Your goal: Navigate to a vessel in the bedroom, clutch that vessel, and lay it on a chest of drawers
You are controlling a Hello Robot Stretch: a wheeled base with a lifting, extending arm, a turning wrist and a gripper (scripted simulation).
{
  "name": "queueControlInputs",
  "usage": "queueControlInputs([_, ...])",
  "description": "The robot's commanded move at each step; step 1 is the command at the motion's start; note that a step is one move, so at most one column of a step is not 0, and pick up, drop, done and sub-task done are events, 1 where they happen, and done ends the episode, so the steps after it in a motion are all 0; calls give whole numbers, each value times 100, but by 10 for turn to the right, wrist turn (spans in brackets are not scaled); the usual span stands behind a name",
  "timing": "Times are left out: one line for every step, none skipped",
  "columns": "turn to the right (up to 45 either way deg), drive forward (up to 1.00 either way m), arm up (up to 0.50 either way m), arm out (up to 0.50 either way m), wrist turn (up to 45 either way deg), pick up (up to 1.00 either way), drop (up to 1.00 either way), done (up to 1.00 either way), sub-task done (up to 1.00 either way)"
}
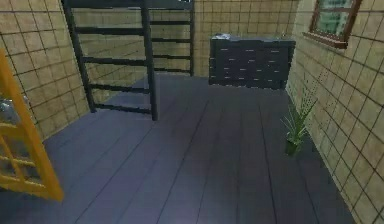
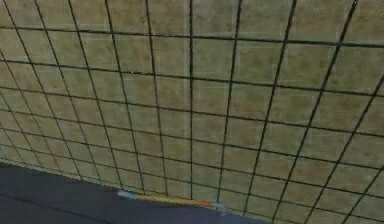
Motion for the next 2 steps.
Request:
queueControlInputs([-120, 0, 0, 0, 0, 0, 0, 0, 0])
queueControlInputs([0, 20, 0, 0, 0, 0, 0, 0, 0])
